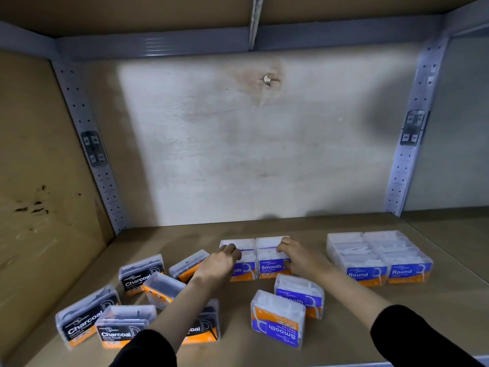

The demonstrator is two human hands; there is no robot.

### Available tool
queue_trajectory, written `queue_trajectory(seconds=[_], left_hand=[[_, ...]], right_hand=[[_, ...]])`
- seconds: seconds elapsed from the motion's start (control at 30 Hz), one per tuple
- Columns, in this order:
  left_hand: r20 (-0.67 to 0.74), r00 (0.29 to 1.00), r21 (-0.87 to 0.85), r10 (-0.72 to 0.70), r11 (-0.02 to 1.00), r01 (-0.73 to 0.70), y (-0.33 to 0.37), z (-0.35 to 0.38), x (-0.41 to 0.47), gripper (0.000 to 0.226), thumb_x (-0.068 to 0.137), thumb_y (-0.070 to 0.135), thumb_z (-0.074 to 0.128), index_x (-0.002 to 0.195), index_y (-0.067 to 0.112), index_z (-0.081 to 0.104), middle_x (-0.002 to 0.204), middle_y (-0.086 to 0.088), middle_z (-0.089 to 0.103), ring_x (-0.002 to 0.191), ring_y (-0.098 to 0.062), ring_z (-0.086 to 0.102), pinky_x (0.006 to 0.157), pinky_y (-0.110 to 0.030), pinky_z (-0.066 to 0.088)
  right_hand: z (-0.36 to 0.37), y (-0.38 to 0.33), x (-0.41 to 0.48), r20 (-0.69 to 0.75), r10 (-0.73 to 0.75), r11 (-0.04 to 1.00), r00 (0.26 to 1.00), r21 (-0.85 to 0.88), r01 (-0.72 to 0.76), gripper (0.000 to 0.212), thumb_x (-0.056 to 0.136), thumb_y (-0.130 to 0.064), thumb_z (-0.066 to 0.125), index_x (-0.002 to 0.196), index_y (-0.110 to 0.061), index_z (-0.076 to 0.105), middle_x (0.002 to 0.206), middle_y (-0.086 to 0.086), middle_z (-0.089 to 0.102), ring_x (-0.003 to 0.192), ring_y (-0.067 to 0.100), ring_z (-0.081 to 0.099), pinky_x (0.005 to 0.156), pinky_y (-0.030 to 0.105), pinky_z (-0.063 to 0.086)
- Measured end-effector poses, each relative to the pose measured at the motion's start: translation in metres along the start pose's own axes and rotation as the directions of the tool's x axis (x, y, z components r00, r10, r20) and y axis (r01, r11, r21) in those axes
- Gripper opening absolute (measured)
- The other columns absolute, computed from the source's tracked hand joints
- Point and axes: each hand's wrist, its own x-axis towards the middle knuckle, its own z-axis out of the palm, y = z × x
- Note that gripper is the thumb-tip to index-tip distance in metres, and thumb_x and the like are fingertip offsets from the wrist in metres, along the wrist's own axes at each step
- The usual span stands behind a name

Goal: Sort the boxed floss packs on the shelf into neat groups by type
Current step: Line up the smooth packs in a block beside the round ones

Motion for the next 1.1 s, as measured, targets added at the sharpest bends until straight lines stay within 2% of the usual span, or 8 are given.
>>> queue_trajectory(seconds=[0.4,0.73,0.9,1.0,1.1], left_hand=[[-0.028,1.0,-0.072,0.0,0.997,-0.002,-0.004,-0.001,0.002,0.039,0.097,0.018,0.046,0.135,0.013,0.039,0.145,-0.005,0.038,0.13,-0.017,0.045,0.102,-0.025,0.042],[-0.005,1.0,-0.067,0.001,0.998,-0.001,-0.007,0.001,0.006,0.037,0.096,0.016,0.048,0.132,0.012,0.042,0.141,-0.006,0.041,0.128,-0.02,0.046,0.099,-0.028,0.043],[0.009,1.0,-0.046,-0.001,0.999,0.002,-0.004,-0.006,0.004,0.041,0.095,0.016,0.051,0.135,0.013,0.041,0.143,-0.006,0.04,0.128,-0.022,0.047,0.1,-0.03,0.044],[-0.028,0.999,-0.044,0.032,0.998,-0.033,0.0,-0.012,-0.003,0.041,0.095,0.019,0.05,0.135,0.015,0.042,0.143,-0.004,0.042,0.127,-0.02,0.048,0.098,-0.029,0.044],[-0.065,0.99,-0.077,0.122,0.989,-0.127,0.007,-0.019,-0.013,0.038,0.096,0.021,0.049,0.134,0.018,0.047,0.143,-0.001,0.044,0.128,-0.017,0.046,0.1,-0.025,0.044]], right_hand=[[0.002,-0.003,0.003,-0.01,0.038,0.999,0.999,0.039,-0.038,0.045,0.091,-0.027,0.055,0.133,-0.014,0.044,0.143,0.005,0.045,0.126,0.017,0.048,0.1,0.025,0.044],[-0.004,-0.004,-0.001,-0.012,0.022,0.999,1.0,0.046,-0.022,0.044,0.091,-0.027,0.055,0.132,-0.013,0.046,0.142,0.004,0.046,0.125,0.016,0.048,0.099,0.023,0.043],[-0.01,-0.003,-0.003,-0.006,0.027,0.997,1.0,0.071,-0.026,0.039,0.09,-0.026,0.058,0.126,-0.012,0.052,0.136,0.004,0.052,0.121,0.016,0.052,0.096,0.025,0.047],[-0.016,-0.002,-0.007,0.0,0.029,0.996,1.0,0.087,-0.029,0.034,0.089,-0.025,0.059,0.12,-0.01,0.057,0.13,0.005,0.056,0.117,0.016,0.055,0.094,0.026,0.049],[-0.025,-0.003,-0.014,0.024,0.018,0.996,1.0,0.092,-0.02,0.031,0.089,-0.022,0.059,0.118,-0.008,0.06,0.127,0.007,0.059,0.115,0.017,0.056,0.093,0.027,0.05]])
